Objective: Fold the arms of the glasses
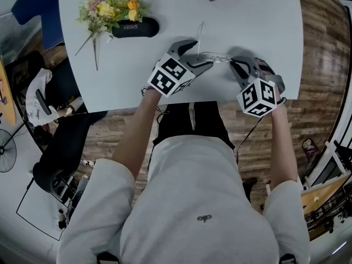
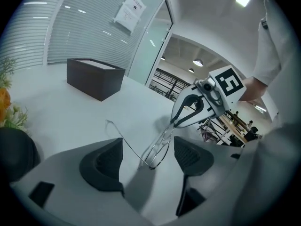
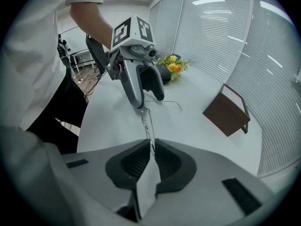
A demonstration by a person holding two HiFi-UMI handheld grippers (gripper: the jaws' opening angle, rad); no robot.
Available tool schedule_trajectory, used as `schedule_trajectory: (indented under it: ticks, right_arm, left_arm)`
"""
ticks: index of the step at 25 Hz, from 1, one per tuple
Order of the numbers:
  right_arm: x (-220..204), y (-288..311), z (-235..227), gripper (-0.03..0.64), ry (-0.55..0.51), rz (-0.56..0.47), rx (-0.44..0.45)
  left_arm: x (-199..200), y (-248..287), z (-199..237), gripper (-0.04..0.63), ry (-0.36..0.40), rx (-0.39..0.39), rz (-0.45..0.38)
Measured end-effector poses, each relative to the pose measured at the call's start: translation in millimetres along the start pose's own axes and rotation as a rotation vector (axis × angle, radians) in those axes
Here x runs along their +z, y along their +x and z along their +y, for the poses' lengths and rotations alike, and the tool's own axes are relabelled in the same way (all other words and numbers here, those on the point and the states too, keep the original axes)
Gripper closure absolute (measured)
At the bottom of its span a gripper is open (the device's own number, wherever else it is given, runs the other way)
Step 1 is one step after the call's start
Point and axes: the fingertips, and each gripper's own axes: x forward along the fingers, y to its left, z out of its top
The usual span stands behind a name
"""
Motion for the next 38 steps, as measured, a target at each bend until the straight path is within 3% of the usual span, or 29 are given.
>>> schedule_trajectory:
  ticks: [11, 38]
  right_arm:
    - [-1, 0, 3, 0.594, -0.03, 0.004, 0.012]
    - [0, 2, 2, 0.597, -0.061, 0.012, 0.023]
  left_arm:
    - [-2, 9, -12, 0.268, 0.095, -0.008, 0.035]
    - [-10, 16, -36, 0.27, 0.244, -0.063, 0.104]
